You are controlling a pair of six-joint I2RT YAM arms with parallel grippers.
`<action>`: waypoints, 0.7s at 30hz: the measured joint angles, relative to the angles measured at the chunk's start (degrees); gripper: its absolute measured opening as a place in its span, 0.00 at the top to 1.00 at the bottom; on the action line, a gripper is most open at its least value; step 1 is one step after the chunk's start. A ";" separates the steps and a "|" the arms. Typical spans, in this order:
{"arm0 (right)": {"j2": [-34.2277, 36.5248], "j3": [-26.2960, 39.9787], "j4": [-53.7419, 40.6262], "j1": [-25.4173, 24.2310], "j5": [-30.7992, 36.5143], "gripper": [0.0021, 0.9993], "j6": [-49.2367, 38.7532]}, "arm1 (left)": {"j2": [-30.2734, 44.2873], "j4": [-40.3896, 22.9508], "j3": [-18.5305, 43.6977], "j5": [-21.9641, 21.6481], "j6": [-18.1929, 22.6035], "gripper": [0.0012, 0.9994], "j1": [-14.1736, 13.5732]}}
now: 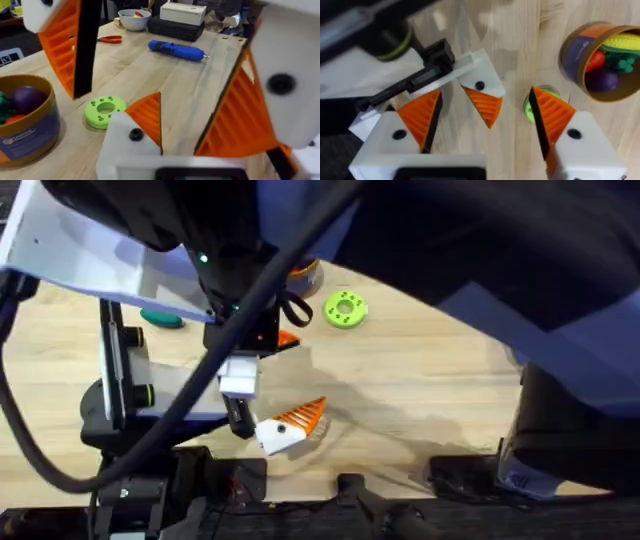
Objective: Pick up the gripper from the table and insert it into the empty holder that is missing its gripper. Then pick up a screw, insert it into the mounting hole, and use the screwdriver to tighten it. Finally, clean up the table by picking up the vegetable and placing it into the bucket.
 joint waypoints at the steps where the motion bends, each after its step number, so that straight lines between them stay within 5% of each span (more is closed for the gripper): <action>1: -0.14 0.00 0.01 -0.03 -0.02 0.01 0.33 | 0.00 0.01 0.00 0.00 0.00 0.01 0.00; 21: -8.69 -1.07 -2.77 -7.45 -0.92 0.01 16.17 | 0.02 -0.01 0.00 0.00 0.00 0.01 0.00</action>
